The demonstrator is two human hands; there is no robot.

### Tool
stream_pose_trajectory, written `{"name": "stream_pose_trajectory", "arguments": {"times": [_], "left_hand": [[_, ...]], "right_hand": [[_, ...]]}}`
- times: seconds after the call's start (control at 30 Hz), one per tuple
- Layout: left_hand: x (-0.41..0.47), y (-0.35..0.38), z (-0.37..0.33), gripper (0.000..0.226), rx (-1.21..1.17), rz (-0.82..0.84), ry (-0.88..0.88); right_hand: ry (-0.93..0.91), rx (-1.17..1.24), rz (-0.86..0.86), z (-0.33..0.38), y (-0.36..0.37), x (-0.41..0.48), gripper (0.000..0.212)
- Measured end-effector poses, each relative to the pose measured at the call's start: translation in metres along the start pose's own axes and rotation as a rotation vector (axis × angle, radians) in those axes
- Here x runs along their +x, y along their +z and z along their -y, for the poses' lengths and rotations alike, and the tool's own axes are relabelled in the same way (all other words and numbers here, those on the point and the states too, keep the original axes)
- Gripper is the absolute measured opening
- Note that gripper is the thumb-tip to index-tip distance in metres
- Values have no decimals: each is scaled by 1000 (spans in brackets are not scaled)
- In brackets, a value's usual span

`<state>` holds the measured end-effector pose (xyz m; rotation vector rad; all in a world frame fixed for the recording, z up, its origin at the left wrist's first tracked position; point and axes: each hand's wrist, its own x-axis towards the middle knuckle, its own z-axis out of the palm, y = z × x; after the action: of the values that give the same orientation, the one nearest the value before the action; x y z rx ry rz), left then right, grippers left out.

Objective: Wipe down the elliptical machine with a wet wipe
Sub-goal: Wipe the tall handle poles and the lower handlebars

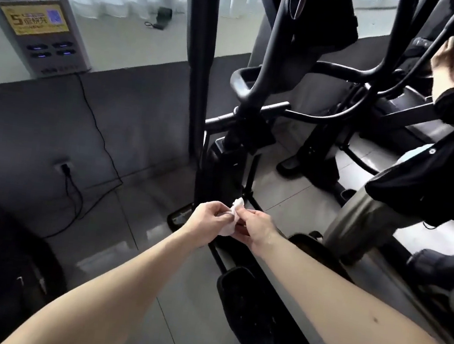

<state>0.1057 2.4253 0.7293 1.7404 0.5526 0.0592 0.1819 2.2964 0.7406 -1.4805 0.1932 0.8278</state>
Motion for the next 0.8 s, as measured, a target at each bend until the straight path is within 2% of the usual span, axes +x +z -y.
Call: {"name": "stream_pose_trajectory", "arguments": {"times": [0.2,0.53,0.63,0.8], "left_hand": [[-4,4,1,9,20,-101,-59],[5,21,3,8,-98,-266,-302],[12,29,6,21,-47,-309,-282],[19,52,-1,34,14,-219,-254]], "right_hand": [[34,46,-15,-3,-19,14,24],[-26,30,78,9,-61,44,15],[-17,24,86,10,-73,57,17],[19,3,124,5,-93,74,18]]}}
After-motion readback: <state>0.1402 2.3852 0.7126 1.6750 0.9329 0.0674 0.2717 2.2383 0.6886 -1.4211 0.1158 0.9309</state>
